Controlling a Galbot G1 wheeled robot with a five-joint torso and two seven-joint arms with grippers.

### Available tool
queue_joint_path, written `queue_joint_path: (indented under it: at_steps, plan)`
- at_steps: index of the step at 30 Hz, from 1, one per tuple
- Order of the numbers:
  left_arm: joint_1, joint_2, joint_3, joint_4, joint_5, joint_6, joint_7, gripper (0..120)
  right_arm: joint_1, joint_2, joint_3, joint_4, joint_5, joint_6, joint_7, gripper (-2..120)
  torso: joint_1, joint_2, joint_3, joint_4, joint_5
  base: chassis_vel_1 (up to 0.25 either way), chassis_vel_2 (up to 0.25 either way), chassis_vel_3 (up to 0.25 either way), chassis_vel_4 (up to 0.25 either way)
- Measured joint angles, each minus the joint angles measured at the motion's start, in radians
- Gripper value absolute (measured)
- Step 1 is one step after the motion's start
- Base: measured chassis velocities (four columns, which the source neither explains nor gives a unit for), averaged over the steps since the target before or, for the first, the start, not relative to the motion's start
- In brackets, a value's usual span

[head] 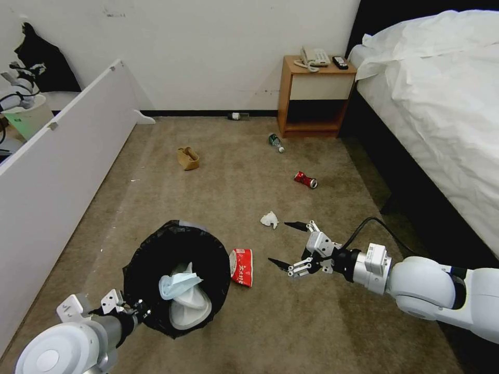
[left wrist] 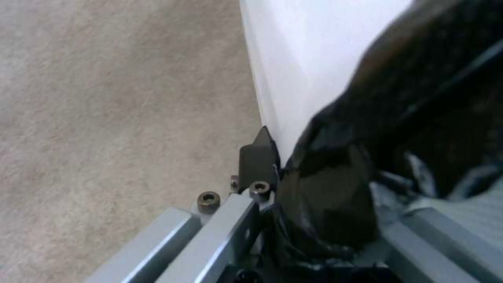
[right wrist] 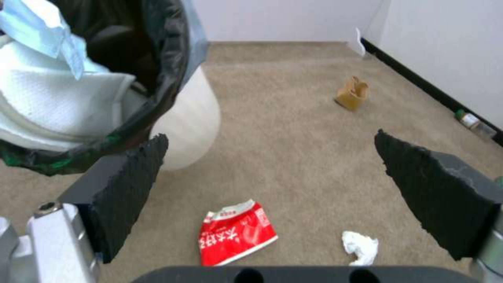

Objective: Pick up the trash bin and place the garbage on the floor into it.

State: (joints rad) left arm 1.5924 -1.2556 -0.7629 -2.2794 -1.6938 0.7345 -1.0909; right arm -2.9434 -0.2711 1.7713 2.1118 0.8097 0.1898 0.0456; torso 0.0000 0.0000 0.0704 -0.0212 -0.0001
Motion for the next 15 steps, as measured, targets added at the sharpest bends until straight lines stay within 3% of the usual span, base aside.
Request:
queue_joint_path:
  at_steps: [7,15]
  plan:
    - [0.003,0.0,-0.003,0.061,0.01,0.0,0.0,0,0.0,-0.011,-0.007,-0.021,0.005,0.004,0.0,100,0.0,0.0,0.0,0.0,0.0,0.0,0.0,0.0,0.0]
    - [0.018,-0.002,-0.007,0.073,0.007,0.001,0.0,0,0.0,-0.014,-0.011,-0.033,0.006,0.006,0.0,100,0.0,0.0,0.0,0.0,0.0,0.0,0.0,0.0,0.0]
